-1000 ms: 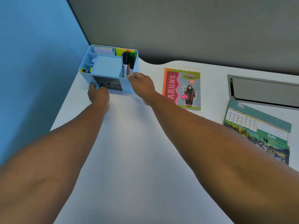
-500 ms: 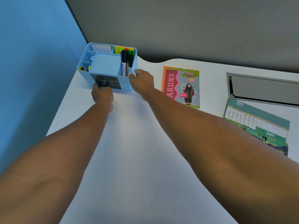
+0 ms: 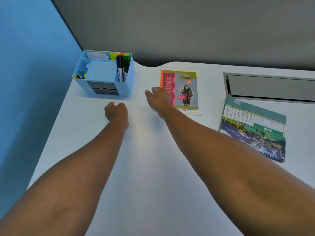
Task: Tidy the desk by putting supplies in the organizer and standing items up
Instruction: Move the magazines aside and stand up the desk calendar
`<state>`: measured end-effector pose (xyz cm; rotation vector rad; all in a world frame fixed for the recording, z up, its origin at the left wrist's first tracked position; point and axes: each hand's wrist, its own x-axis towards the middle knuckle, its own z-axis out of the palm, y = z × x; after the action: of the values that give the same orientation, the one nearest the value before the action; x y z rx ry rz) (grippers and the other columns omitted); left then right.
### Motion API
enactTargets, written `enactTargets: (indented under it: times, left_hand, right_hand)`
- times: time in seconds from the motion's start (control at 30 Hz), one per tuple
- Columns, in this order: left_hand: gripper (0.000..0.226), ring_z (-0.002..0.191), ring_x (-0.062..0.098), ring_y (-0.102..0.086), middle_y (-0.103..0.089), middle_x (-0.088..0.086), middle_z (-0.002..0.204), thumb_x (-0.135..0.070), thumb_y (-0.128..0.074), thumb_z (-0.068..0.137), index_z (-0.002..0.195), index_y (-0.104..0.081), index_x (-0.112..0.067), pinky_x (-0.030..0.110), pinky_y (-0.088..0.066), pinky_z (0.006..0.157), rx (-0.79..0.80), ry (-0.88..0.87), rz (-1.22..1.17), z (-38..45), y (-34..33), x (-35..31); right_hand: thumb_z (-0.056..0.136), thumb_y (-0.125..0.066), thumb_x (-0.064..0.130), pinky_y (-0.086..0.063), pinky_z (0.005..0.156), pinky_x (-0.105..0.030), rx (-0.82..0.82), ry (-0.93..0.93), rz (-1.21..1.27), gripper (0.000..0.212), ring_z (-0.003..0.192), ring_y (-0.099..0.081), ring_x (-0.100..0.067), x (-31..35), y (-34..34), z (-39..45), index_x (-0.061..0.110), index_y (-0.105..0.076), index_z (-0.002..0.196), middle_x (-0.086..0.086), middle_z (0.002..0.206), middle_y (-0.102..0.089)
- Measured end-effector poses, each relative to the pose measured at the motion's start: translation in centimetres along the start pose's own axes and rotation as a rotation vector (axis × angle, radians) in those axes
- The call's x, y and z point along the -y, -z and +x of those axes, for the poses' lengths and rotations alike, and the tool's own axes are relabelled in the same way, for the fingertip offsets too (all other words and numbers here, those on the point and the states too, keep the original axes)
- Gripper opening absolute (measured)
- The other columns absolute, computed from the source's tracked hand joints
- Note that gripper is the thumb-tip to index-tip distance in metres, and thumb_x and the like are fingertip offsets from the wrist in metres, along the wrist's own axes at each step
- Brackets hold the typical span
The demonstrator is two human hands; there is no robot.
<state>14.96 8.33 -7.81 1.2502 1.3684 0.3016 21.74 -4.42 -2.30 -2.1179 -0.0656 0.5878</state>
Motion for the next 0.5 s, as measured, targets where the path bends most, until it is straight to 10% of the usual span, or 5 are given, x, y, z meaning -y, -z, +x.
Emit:
enactTargets:
  times: [0.13, 0.5]
  left_hand:
    - [0.055, 0.109, 0.025, -0.066, -0.063, -0.002, 0.127, -0.012, -0.057, 0.081, 0.135, -0.056, -0.025, 0.039, -0.055, 0.093, 0.084, 0.019, -0.030, -4.2, -1.3, 1.4]
    - [0.050, 0.107, 0.029, -0.066, -0.063, 0.011, 0.127, -0.012, -0.065, 0.082, 0.131, -0.056, -0.021, 0.031, -0.052, 0.081, 0.333, -0.086, 0.183, -12.5, -5.5, 4.5]
  right_hand:
    - [0.092, -0.053, 0.030, -0.051, 0.088, -0.034, -0.069, 0.000, -0.002, 0.015, 0.101, -0.058, -0.026, -2.5, 3.0, -1.6, 0.019, -0.063, 0.096, -0.004, 0.104, -0.058]
    - [0.096, -0.052, 0.028, -0.040, 0.098, -0.025, -0.205, -0.135, -0.044, 0.043, 0.124, -0.053, -0.024, -10.8, 12.7, -6.0, 0.010, -0.056, 0.135, -0.007, 0.137, -0.058]
